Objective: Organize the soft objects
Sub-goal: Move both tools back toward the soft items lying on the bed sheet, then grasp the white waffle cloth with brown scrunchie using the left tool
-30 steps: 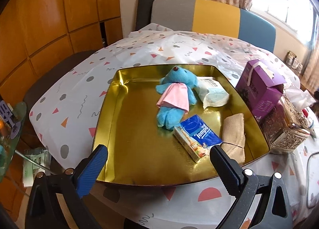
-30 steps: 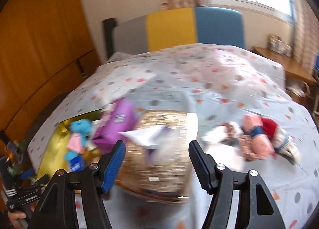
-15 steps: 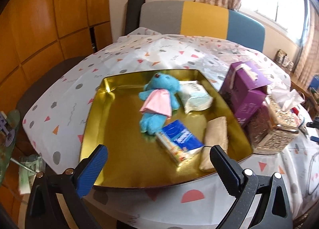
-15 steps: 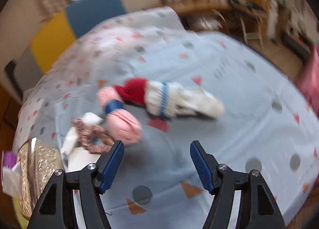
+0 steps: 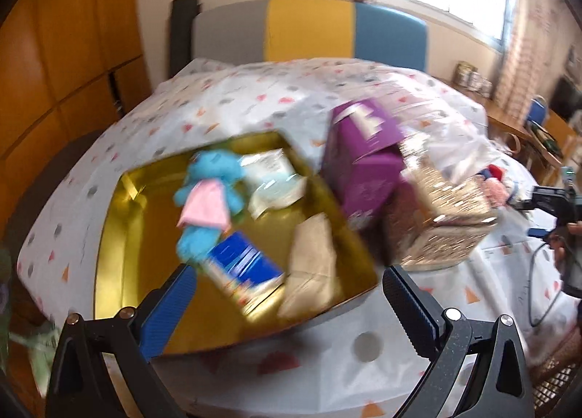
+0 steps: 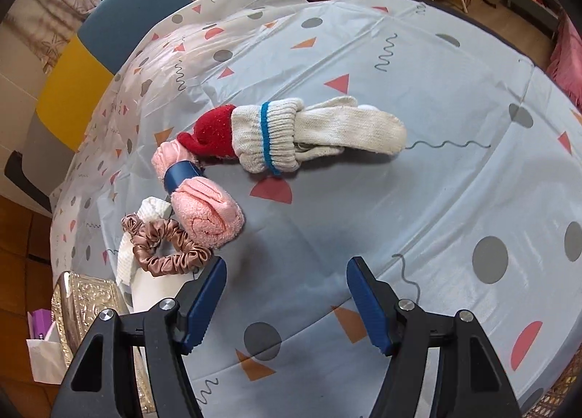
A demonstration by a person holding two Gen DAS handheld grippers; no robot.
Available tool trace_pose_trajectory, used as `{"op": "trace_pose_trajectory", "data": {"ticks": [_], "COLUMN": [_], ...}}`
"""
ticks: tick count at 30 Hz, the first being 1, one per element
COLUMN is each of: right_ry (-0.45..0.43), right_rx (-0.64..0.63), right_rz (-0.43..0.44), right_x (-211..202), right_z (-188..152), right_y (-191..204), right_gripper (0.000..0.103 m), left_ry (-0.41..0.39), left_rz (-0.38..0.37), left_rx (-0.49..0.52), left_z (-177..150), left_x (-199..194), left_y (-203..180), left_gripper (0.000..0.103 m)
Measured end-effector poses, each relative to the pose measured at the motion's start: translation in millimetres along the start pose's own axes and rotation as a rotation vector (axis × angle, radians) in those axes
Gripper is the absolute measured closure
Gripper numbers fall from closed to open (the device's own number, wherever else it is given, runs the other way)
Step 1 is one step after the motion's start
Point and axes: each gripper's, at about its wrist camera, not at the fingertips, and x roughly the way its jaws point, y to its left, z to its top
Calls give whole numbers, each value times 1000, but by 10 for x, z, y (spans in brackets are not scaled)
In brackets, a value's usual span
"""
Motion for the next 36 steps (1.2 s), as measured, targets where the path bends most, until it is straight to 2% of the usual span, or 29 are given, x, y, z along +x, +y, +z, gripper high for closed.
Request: {"op": "trace_pose_trajectory", "data": {"ticks": [6, 13, 17, 21, 25, 27, 28, 32, 34, 36], "right_ry": [33, 64, 66, 70, 76, 79, 79, 82, 88, 95], "right_rx": [42, 36, 31, 30, 29, 35, 35, 47, 56, 60], "right_rz": [59, 98, 106, 117, 130, 139, 145, 166, 178, 184], "right_x": [34, 63, 57, 42, 33, 29, 26, 14, 19, 22], "right_z": [9, -5, -2, -4, 0, 4, 8, 12, 12, 10], "right_y": [-31, 5, 19, 32, 44, 40, 40, 25, 15, 15], "right_gripper": [33, 33, 33, 33, 33, 33, 33, 33, 33, 33], "left_ry": [-77, -50, 26, 142, 251, 310, 329, 425, 482, 514], "left_rz": [-76, -206, -303, -375, -375, -364, -362, -278, -270, -243], "left_rx": [71, 145, 145, 109, 110, 109, 113, 133, 128, 119], "left_z": [448, 935, 1307, 1653, 1862, 1918, 1923, 1874, 1819, 1769], "left_x": [-101, -47, 103, 416, 840, 1072, 1172, 1675, 1895, 2080], "left_y": [-395, -907, -1273, -1715, -2142, -2316, -2378, -2618, -2690, -2745], "left_gripper": [0, 0, 0, 0, 3, 9, 10, 17, 18, 24]}}
